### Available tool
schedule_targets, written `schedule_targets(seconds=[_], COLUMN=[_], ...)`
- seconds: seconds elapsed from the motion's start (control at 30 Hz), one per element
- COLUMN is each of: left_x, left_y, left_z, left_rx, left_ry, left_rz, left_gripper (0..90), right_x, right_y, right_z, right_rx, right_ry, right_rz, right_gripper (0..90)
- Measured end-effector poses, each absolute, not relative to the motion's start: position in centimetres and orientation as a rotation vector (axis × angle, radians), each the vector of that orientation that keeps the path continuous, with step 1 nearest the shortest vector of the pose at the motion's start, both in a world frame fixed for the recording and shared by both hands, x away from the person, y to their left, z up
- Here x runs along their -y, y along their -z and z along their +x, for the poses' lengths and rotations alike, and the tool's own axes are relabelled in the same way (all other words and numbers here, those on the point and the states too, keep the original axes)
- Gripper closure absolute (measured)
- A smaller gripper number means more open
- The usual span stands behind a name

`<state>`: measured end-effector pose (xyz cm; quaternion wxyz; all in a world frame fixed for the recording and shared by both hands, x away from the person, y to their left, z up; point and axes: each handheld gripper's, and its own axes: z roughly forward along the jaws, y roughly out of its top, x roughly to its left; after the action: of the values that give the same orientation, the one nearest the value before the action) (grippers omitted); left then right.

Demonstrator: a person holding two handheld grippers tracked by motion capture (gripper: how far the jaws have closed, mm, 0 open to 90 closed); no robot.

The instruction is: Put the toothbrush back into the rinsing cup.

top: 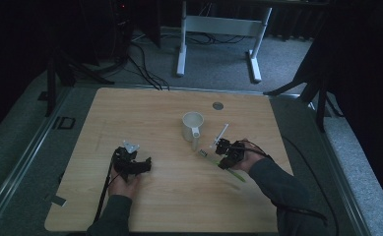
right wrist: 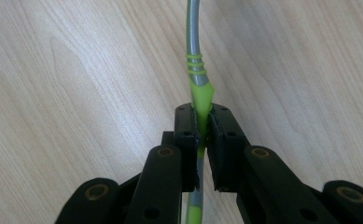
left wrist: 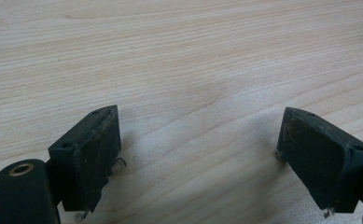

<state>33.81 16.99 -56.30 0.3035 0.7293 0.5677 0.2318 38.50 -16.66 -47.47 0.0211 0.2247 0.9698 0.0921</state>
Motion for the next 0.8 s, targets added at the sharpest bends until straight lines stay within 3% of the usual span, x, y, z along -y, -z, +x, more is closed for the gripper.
schedule_targets(seconds=[0.8], left_x=[-17.0], left_y=[56.3], left_z=[33.8], left_rx=[-1.504], left_ry=[-0.614], left_rz=[1.933], left_gripper=[14.0], right_x=[18.9], right_y=[44.8], right_z=[39.5], right_rx=[-2.885], right_ry=[-0.481], right_rz=[0.819], right_gripper=[82.5])
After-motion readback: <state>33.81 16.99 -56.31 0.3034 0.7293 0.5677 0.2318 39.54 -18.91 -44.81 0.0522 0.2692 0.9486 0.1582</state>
